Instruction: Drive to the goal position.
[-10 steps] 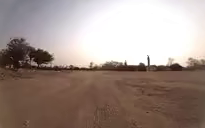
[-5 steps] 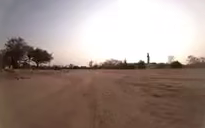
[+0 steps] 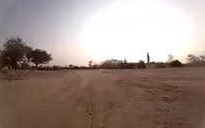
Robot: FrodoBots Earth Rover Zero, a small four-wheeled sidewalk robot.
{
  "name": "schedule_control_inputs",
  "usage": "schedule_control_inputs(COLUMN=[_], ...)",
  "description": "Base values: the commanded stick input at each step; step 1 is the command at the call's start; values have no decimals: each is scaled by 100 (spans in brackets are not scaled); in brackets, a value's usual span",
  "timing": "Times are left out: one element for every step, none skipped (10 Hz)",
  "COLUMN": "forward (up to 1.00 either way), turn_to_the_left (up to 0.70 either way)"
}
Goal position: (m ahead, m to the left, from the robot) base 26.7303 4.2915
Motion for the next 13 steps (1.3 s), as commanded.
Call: schedule_control_inputs(forward=[70,70,70,70,70,70,70,70,70,70,70,70,70], turn_to_the_left=[0,0,0,0,0,0,0,0,15,31,35,35,0])
